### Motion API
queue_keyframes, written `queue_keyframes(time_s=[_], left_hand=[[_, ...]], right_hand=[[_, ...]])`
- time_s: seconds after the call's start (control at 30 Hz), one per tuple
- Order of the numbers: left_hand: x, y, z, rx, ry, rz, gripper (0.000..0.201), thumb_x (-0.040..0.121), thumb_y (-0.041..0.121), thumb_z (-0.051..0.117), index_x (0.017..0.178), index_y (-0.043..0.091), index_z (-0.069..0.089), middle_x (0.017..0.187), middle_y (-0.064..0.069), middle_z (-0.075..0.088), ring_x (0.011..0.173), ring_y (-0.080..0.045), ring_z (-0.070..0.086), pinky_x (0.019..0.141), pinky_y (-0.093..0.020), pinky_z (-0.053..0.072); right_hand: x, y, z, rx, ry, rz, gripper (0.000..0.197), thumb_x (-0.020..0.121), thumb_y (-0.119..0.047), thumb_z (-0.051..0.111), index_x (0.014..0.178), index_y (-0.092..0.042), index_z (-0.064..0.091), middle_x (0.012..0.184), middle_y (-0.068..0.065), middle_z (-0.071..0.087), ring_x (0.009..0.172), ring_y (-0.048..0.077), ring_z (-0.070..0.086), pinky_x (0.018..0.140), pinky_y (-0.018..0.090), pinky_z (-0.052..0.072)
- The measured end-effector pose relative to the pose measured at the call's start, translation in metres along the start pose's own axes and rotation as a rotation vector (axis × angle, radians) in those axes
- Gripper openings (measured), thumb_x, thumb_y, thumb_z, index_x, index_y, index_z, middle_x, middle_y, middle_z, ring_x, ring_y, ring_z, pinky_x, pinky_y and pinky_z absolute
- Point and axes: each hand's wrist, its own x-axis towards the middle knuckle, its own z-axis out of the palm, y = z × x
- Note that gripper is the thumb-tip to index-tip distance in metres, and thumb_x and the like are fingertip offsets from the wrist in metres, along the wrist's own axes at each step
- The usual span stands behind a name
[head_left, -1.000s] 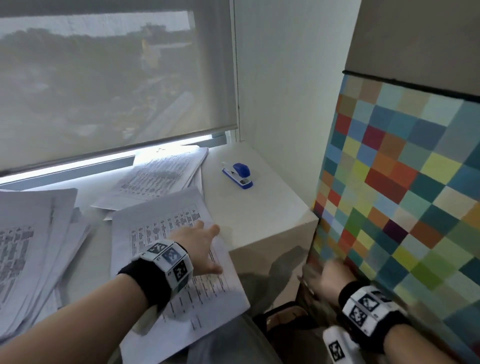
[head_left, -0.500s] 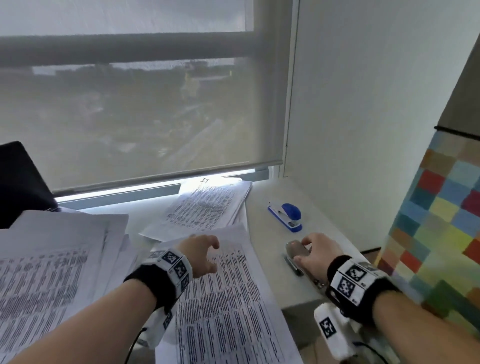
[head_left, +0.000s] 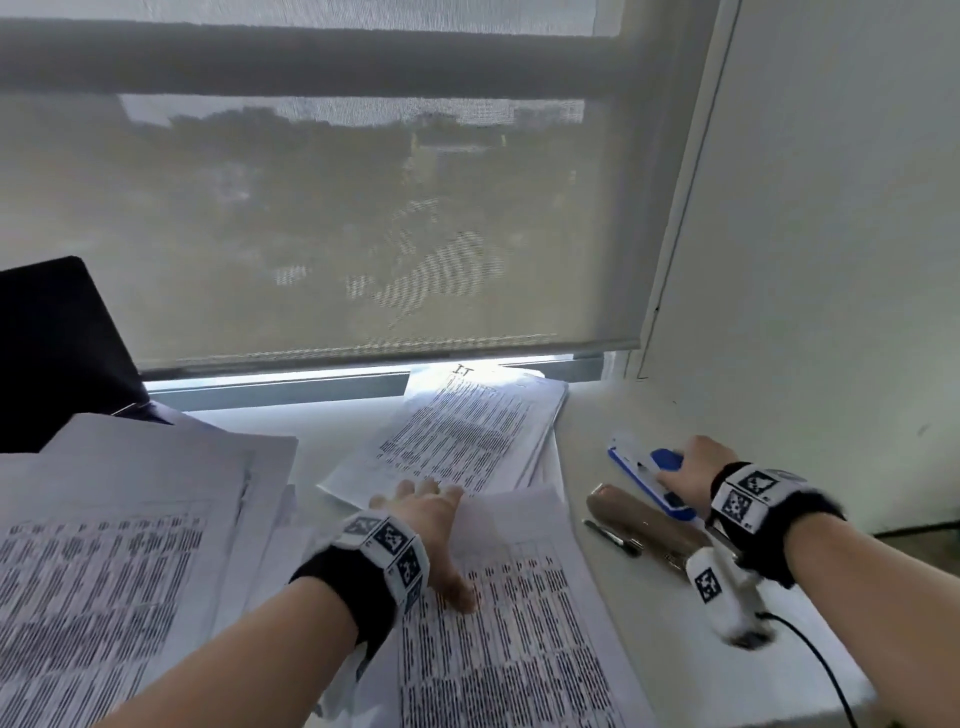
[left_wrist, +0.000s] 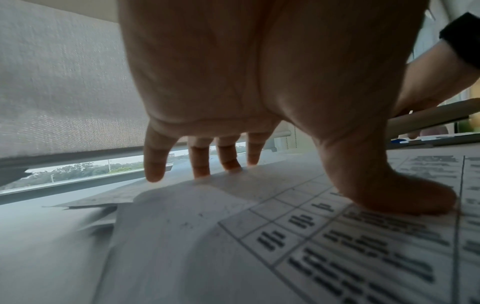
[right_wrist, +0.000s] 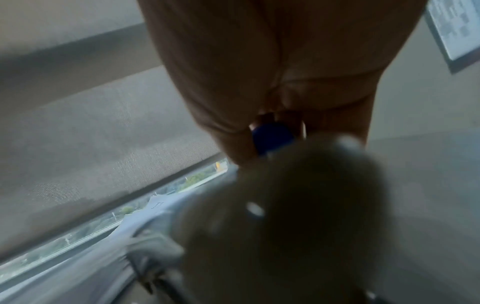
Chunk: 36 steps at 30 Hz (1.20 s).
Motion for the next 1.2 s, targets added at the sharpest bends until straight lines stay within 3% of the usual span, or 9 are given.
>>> queue_keyframes(time_s=[0.23,0.37,0.5,0.73,0.87,0.97,1.03,1.13,1.2], left_hand=[[-0.009,-0.004,0.001,-0.135,0.051,-0.032,0.108,0.037,0.07,0.084,0.126,0.037,0.033,0.12,0.01,0.05,0.114,-0.024,0.048,0.105,-0.053,0.035],[-0.018,-0.003,0.003,-0.196,0.168,-0.047,0.073,0.053,0.055,0.085,0.106,0.036,0.038,0.107,0.012,0.058,0.103,-0.02,0.054,0.101,-0.048,0.037],[-0.037,-0.003,-0.005,-0.196,0.328,-0.028,0.023,0.084,0.019,0.066,0.099,0.03,0.052,0.104,0.008,0.064,0.104,-0.018,0.06,0.099,-0.041,0.038],[-0.072,-0.027,-0.032,-0.681,0.412,0.183,0.03,0.074,0.006,0.063,0.056,0.027,0.051,0.059,0.012,0.053,0.066,-0.012,0.052,0.072,-0.037,0.053],[-0.1,-0.057,-0.039,-0.966,0.696,-0.026,0.033,0.073,0.028,0.085,0.094,0.023,0.06,0.087,0.007,0.064,0.077,-0.007,0.061,0.066,-0.018,0.043],[-0.121,-0.063,-0.035,-1.371,0.456,0.052,0.062,0.073,0.042,0.073,0.121,0.009,0.052,0.11,-0.012,0.068,0.09,-0.024,0.066,0.073,-0.034,0.052],[-0.132,-0.047,-0.036,-1.451,0.422,0.145,0.061,0.08,0.042,0.074,0.12,0.001,0.051,0.111,-0.018,0.066,0.091,-0.03,0.063,0.079,-0.044,0.054],[-0.142,-0.013,-0.057,-1.362,0.765,0.216,0.027,0.088,0.029,0.063,0.105,0.009,0.054,0.104,-0.018,0.067,0.095,-0.035,0.064,0.09,-0.053,0.052],[-0.15,0.005,-0.072,-1.282,0.976,0.208,0.005,0.098,0.015,0.053,0.099,0.015,0.048,0.096,-0.01,0.065,0.088,-0.023,0.064,0.081,-0.039,0.055]], right_hand=[[-0.037,0.014,-0.029,1.175,0.306,-0.022,0.022,0.081,-0.008,0.073,0.095,0.0,0.058,0.097,0.023,0.065,0.09,0.036,0.066,0.087,0.047,0.054],[-0.094,0.004,-0.057,1.554,0.041,-0.196,0.071,0.038,-0.019,0.092,0.098,-0.001,0.058,0.096,0.019,0.066,0.089,0.028,0.066,0.08,0.039,0.058],[-0.147,-0.011,-0.034,1.317,-0.257,-0.264,0.043,0.043,0.008,0.071,0.086,0.006,0.063,0.076,0.015,0.061,0.061,0.02,0.058,0.05,0.025,0.052],[-0.168,-0.03,0.037,0.169,-0.024,-0.5,0.033,0.062,-0.057,0.055,0.094,-0.049,0.052,0.076,-0.013,0.058,0.065,0.003,0.057,0.063,0.025,0.051],[-0.19,-0.045,-0.004,0.678,-0.107,-0.497,0.015,0.062,-0.008,0.066,0.066,-0.016,0.054,0.047,-0.008,0.054,0.04,0.004,0.047,0.043,0.02,0.039],[-0.199,-0.044,-0.038,0.891,-0.093,-0.442,0.015,0.049,-0.004,0.058,0.06,-0.005,0.048,0.044,-0.001,0.044,0.037,0.011,0.04,0.041,0.019,0.031],[-0.205,-0.049,-0.055,0.93,-0.025,-0.459,0.015,0.056,0.002,0.062,0.059,-0.004,0.048,0.047,0.004,0.046,0.039,0.014,0.042,0.042,0.02,0.034],[-0.22,-0.064,-0.076,0.989,0.127,-0.551,0.017,0.067,0.007,0.061,0.064,-0.004,0.049,0.051,0.003,0.048,0.044,0.015,0.044,0.044,0.025,0.037],[-0.234,-0.073,-0.083,1.036,0.211,-0.619,0.02,0.069,0.005,0.06,0.064,-0.008,0.046,0.045,-0.007,0.043,0.039,0.008,0.038,0.04,0.019,0.033]])
